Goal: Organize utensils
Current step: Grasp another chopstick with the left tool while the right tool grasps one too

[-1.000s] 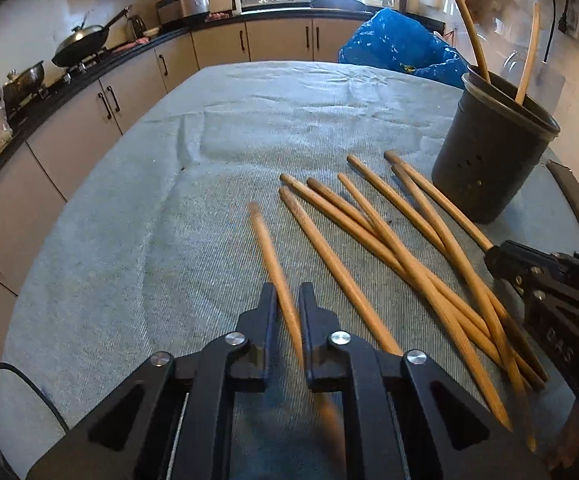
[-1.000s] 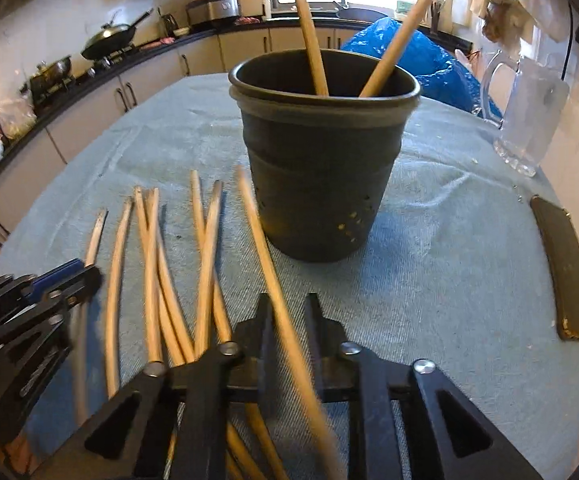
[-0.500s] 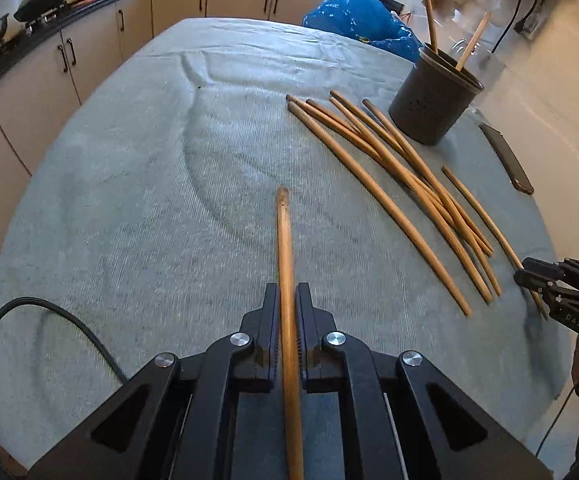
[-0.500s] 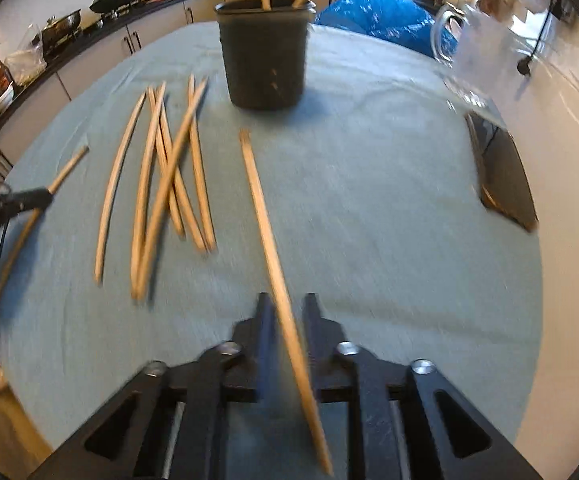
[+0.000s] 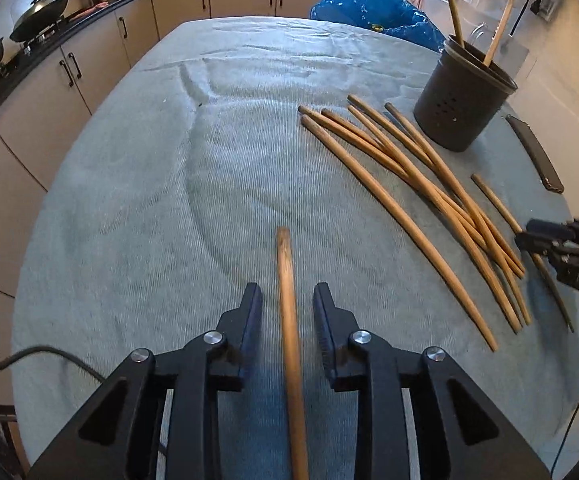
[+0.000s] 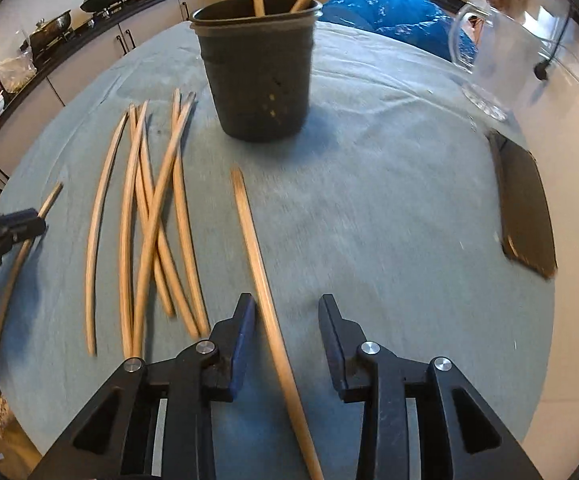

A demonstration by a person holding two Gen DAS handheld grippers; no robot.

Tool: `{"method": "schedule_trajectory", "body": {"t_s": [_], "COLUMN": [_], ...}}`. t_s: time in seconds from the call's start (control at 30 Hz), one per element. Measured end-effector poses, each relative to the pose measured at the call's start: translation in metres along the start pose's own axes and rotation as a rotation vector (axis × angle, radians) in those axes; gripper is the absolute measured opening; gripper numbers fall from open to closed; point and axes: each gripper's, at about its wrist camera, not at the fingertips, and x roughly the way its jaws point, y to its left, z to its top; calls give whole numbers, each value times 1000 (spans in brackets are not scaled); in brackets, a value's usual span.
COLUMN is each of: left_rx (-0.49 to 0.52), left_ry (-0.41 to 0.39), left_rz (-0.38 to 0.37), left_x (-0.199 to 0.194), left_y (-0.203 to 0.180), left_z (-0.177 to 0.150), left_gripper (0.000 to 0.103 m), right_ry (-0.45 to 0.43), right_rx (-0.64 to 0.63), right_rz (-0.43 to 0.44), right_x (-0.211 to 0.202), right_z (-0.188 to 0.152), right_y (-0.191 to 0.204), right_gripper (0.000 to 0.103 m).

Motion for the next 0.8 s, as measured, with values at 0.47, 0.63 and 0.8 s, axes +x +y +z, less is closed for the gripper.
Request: {"method": "schedule_trajectory", "body": {"t_s": [0.47, 0.63, 0.8], "left_rx": [152, 80, 20], "left_ry": [40, -38, -160], "left_rz": [21, -11, -71], "left_x": [16, -5, -51], "left_y": [-12, -4, 1], "left_z": [23, 13, 3], "left_gripper": [8, 7, 7], "right_ry": [109, 17, -119], "right_rx": [-66, 5, 103], "right_rz": [40, 82, 163], "right_x": [21, 12, -22], "right_z": [56, 42, 15], "right_y": [24, 17, 7], "right_gripper": [20, 7, 7]}}
